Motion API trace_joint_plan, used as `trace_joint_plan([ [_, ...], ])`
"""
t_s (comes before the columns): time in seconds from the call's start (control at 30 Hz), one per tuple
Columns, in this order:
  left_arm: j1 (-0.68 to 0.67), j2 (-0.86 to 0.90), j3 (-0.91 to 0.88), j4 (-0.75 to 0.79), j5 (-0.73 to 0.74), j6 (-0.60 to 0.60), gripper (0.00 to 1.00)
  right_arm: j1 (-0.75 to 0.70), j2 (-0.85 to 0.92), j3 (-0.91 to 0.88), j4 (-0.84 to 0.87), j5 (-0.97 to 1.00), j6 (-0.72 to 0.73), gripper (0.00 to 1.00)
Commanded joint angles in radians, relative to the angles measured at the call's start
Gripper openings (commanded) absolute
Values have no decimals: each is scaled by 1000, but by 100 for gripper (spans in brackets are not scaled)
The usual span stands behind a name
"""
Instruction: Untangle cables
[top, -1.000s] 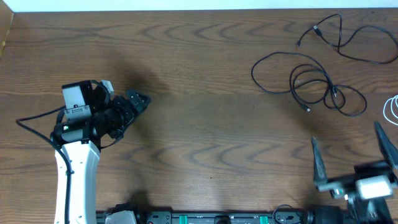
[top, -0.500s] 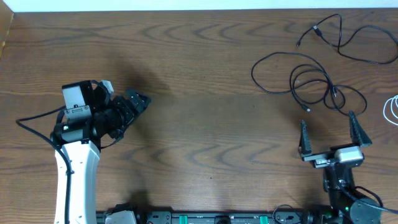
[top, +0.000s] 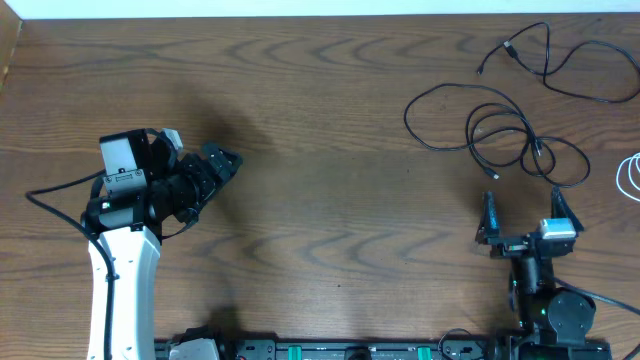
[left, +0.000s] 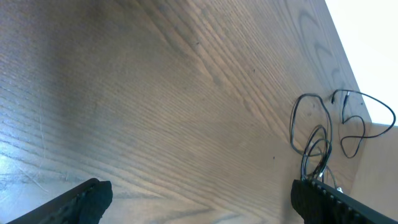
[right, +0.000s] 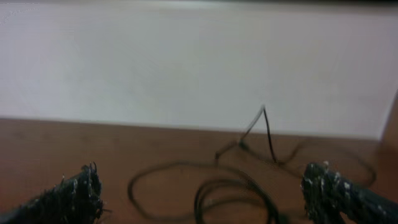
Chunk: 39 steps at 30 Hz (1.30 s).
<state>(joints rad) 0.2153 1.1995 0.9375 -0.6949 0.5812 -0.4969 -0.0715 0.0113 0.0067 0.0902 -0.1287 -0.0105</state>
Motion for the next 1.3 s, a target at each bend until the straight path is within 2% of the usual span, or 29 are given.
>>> trace_joint_plan([
  [0.0, 4, -10, 7, -1, 9, 6, 96, 0, -6, -2, -96, 39, 13, 99],
  [0.07, 4, -10, 7, 0, 9, 6, 96, 0, -6, -1, -163, 47, 14, 99],
  [0.83, 4, -18, 7, -1, 9, 6, 97, 0, -5, -1, -161, 48, 14, 99],
  [1.03, -6, -153, -3, -63, -114, 60, 97, 0, -5, -1, -161, 48, 14, 99],
  [1.27, -119, -487, -51, -56, -274, 92, 96, 0, -5, -1, -161, 48, 14, 99],
])
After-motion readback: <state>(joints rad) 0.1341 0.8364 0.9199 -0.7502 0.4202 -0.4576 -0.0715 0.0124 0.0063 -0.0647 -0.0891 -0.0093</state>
